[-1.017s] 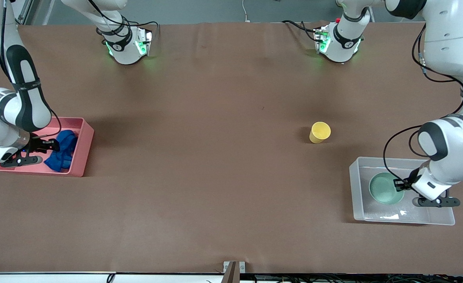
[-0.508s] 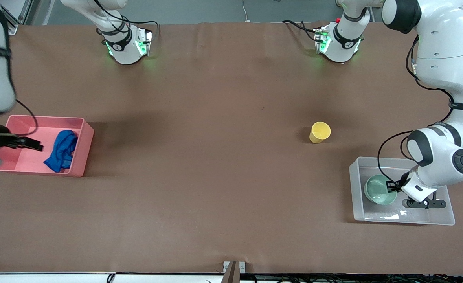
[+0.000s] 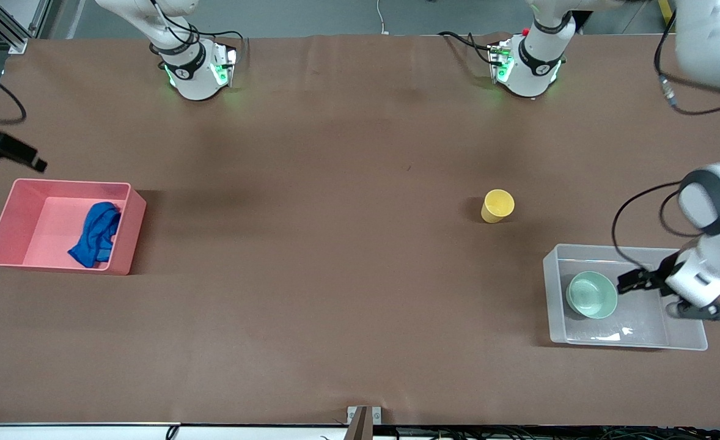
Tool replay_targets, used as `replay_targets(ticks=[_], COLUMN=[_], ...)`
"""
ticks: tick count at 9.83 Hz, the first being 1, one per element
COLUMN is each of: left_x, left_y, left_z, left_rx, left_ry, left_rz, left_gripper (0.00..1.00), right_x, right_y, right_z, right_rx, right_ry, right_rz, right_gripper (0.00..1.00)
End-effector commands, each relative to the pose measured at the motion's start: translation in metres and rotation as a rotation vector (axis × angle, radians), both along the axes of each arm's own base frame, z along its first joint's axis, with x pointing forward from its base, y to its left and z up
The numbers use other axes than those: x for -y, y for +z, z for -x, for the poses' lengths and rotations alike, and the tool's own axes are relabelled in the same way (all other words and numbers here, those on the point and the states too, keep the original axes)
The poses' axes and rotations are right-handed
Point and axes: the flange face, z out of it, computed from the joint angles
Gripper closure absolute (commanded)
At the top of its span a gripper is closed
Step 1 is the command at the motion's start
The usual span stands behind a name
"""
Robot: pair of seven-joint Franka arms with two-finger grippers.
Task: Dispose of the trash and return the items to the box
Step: 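Reach the left gripper to the yellow cup and grasp it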
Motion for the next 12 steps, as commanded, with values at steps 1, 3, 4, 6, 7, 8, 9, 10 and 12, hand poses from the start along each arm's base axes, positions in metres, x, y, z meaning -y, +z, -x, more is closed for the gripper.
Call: replay_targets(ticks=[1,3,4,6,7,8,9,10,12], left_x=[0.046,0.09,0.108,0.14,0.145,0.154,0.16,0.164,0.18], left_y=[0.02,0.008,-0.014,-0.058,-0.084,-0.118,-0.143,-0.166,-0.207], left_z=[0.062,0.123,0.144,0.169,0.178,0.193,0.199,0.203,0.203], left_rx=[-0.062,-0.11,-0.146,-0.15,-0.147,-0.164,-0.176,-0.208,-0.191], left_ry=[-0.013,-0.039,-0.072,-0.081,-0.093,-0.113,-0.126,-0.133,-0.133], left_rz=[-0.003,-0.023,-0.027,-0.032,-0.032,-0.032,-0.03,-0.028,-0.005], left_gripper=[0.0,0.0,0.0,0.0,0.0,0.0,0.0,0.01,0.16], right_x=[0.003,0.007,0.008,0.013,0.011,0.01,0.007,0.005,0.001], right_y=[0.028,0.026,0.024,0.021,0.023,0.022,0.023,0.023,0.022], right_z=[-0.004,-0.006,-0.008,-0.01,-0.012,-0.015,-0.016,-0.016,-0.016], right_rx=[-0.004,-0.012,-0.015,-0.018,0.005,0.019,0.029,0.032,0.027], right_ry=[-0.002,0.006,0.005,-0.003,0.0,0.002,0.008,0.025,0.063], right_rz=[0.007,0.079,0.089,0.084,0.085,0.082,0.082,0.082,0.082], right_gripper=[0.0,0.0,0.0,0.0,0.0,0.0,0.0,0.0,0.0])
